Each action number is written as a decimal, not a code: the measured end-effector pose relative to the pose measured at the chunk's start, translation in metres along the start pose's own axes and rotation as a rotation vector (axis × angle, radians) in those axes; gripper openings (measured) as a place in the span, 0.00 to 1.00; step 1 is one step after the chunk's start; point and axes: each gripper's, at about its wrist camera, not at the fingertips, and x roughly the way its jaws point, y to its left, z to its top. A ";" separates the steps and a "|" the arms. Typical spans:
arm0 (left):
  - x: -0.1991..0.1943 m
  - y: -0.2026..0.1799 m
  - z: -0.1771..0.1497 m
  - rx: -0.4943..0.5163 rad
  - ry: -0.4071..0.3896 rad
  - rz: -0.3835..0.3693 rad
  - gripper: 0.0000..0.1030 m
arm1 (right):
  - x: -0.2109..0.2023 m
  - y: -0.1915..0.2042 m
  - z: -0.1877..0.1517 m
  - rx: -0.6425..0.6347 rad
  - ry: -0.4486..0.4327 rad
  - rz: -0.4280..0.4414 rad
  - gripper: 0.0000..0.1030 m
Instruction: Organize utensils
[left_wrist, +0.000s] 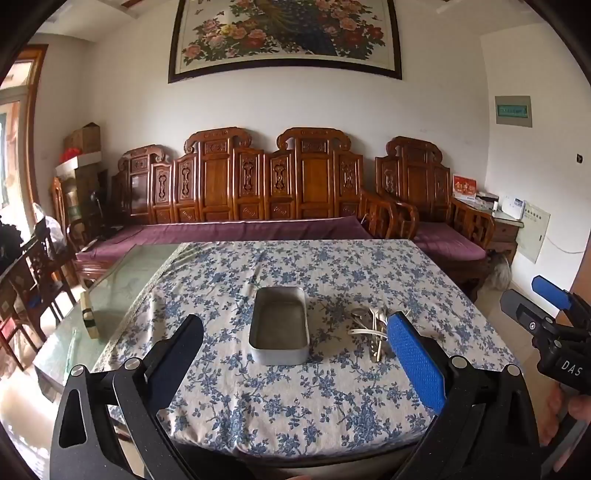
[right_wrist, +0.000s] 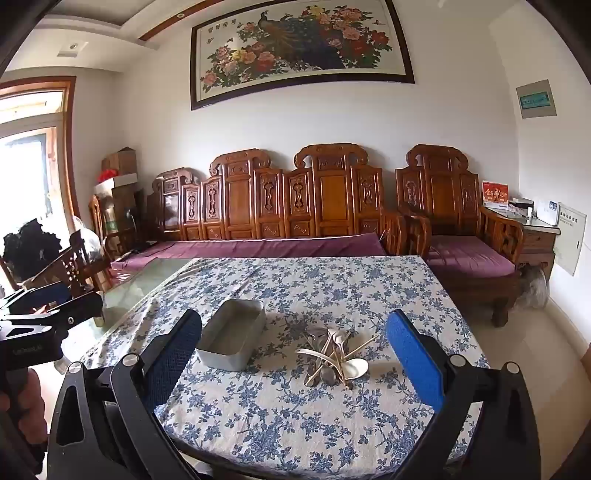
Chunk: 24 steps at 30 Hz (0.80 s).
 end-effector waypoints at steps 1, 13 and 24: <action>0.000 0.000 0.000 0.001 -0.002 0.001 0.94 | 0.000 0.000 0.000 -0.001 0.000 0.000 0.98; 0.000 0.000 0.000 0.003 -0.002 -0.001 0.94 | -0.005 0.006 0.001 -0.006 -0.008 0.001 0.98; -0.002 -0.004 0.003 0.003 -0.004 0.000 0.94 | -0.005 0.004 0.001 -0.007 -0.009 0.002 0.98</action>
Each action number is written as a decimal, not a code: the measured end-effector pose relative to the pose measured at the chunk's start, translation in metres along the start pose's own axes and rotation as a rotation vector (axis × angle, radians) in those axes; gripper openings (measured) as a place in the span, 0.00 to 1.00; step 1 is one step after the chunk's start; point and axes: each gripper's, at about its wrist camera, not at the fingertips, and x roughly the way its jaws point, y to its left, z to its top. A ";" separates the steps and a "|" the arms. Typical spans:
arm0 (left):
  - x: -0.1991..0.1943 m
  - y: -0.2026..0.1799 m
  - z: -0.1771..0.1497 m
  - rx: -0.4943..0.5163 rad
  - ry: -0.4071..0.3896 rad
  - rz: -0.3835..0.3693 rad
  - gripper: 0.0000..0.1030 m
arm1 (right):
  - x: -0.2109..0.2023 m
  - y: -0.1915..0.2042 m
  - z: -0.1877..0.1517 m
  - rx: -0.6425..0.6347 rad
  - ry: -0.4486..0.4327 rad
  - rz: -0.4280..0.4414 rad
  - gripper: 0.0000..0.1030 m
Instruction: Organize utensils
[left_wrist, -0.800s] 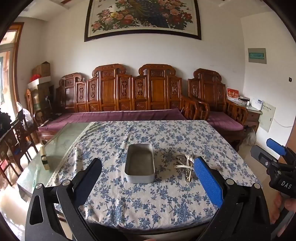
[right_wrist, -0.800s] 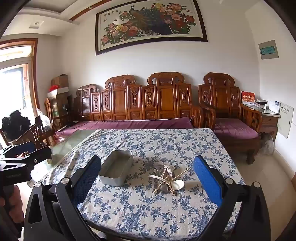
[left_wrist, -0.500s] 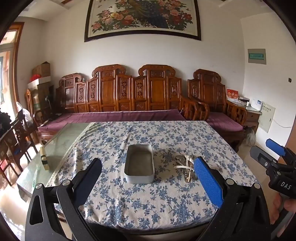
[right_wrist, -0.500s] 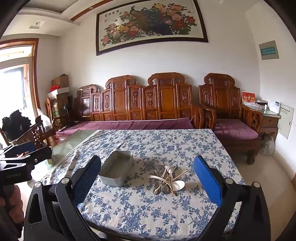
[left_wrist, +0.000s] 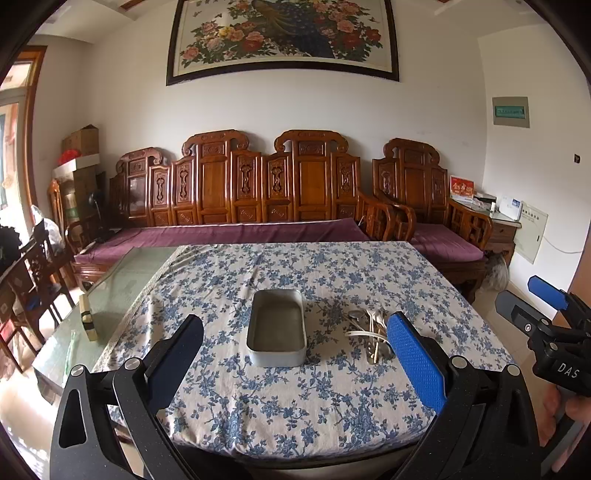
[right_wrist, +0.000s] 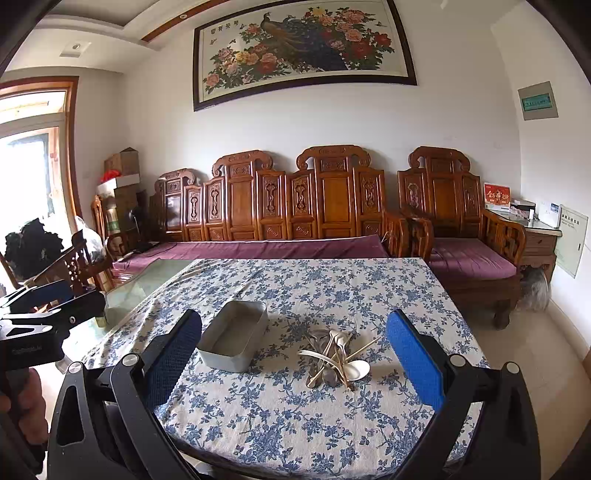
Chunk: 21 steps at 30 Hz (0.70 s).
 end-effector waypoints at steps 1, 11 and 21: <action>-0.001 0.000 0.000 0.000 0.000 0.000 0.94 | 0.000 0.000 0.000 0.000 -0.001 -0.001 0.98; -0.001 -0.003 0.000 0.002 -0.001 0.000 0.94 | 0.000 -0.001 0.000 0.000 0.001 0.000 0.98; -0.005 -0.005 0.001 0.007 -0.008 -0.012 0.94 | 0.001 0.002 -0.002 0.003 0.002 0.000 0.98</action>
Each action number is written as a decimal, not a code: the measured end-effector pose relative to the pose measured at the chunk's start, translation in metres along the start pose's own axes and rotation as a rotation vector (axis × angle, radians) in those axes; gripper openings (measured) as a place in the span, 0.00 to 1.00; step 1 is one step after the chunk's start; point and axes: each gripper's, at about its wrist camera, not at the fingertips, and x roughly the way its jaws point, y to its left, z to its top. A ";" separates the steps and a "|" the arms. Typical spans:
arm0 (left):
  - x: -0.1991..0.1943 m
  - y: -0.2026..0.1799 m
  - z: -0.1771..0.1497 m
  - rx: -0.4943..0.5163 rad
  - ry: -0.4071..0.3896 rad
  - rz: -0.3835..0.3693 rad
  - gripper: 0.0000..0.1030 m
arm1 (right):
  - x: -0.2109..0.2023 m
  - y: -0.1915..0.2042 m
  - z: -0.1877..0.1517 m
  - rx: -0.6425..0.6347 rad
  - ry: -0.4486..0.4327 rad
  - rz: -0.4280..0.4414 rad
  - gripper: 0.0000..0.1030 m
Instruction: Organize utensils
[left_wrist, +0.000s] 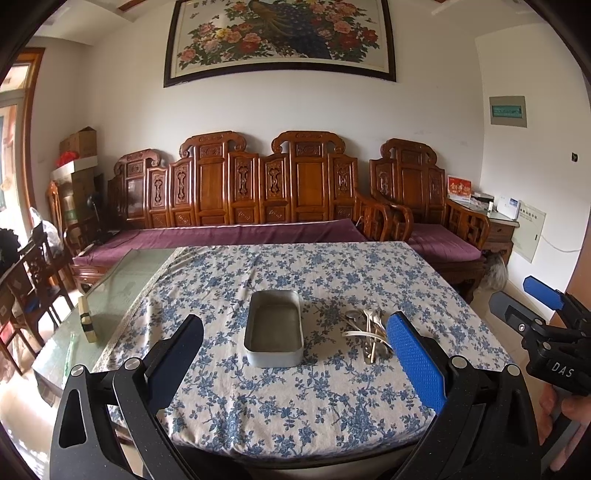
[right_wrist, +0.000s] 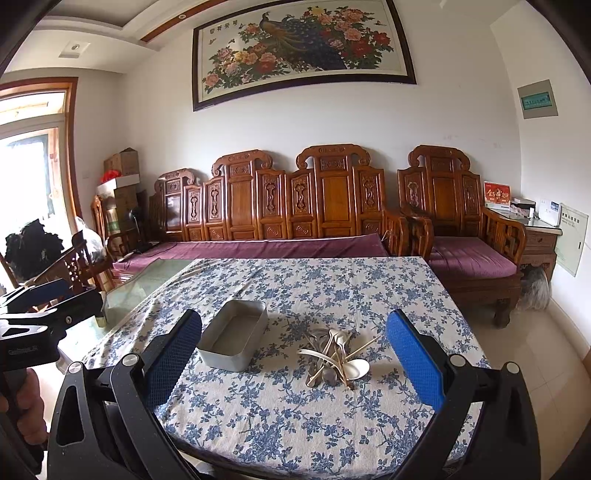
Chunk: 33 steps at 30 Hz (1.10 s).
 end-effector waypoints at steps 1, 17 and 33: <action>-0.001 0.000 0.000 0.001 -0.002 -0.001 0.94 | 0.000 0.000 0.000 0.001 0.000 0.000 0.98; -0.002 -0.001 -0.001 0.005 -0.004 -0.004 0.94 | -0.003 0.001 0.004 0.000 -0.001 0.003 0.98; -0.001 -0.004 -0.003 0.008 -0.003 -0.006 0.94 | -0.004 0.000 0.005 0.000 -0.003 0.005 0.98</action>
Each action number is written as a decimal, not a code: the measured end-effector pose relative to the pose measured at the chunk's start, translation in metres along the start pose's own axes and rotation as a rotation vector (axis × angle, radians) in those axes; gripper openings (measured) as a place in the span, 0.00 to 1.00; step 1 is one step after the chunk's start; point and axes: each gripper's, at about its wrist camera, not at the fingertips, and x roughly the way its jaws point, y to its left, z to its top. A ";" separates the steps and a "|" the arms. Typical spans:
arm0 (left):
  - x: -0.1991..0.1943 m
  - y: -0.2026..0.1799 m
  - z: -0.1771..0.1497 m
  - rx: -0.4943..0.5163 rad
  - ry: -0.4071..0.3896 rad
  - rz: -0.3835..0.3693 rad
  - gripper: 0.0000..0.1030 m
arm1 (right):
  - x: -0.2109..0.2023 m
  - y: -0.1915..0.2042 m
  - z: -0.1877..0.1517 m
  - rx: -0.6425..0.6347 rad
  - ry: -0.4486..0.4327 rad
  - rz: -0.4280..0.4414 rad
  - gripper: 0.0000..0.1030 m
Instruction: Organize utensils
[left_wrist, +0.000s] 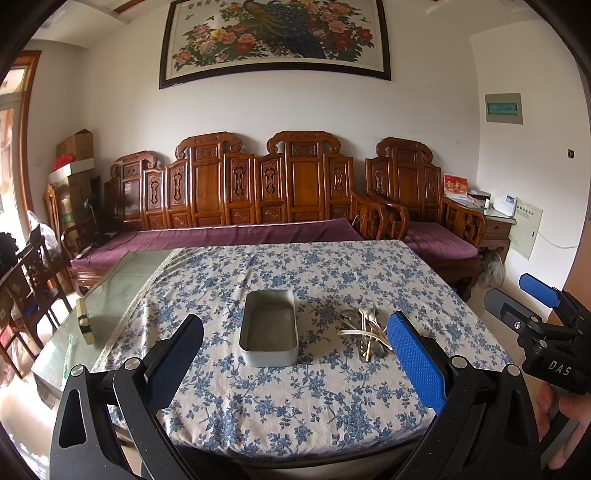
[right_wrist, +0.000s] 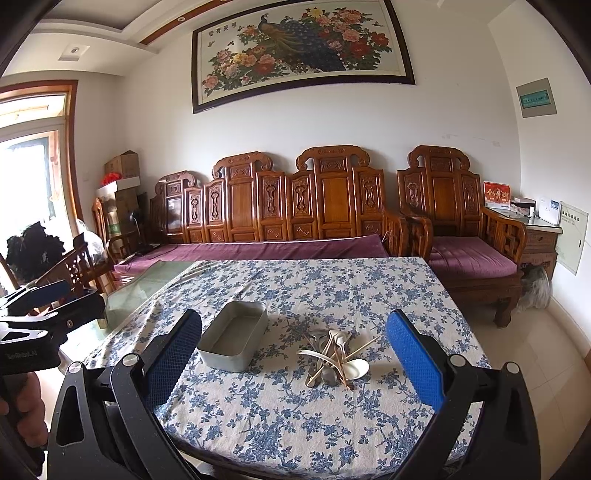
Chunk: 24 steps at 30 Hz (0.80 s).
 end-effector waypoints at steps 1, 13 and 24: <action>0.000 0.000 0.000 0.000 0.000 0.000 0.94 | 0.000 0.001 0.000 0.000 0.000 0.000 0.98; 0.003 -0.003 -0.001 0.003 0.007 -0.002 0.94 | -0.002 0.000 0.002 0.001 0.004 0.003 0.98; 0.070 -0.004 -0.021 0.031 0.162 -0.031 0.94 | 0.036 -0.025 -0.010 -0.005 0.064 0.001 0.98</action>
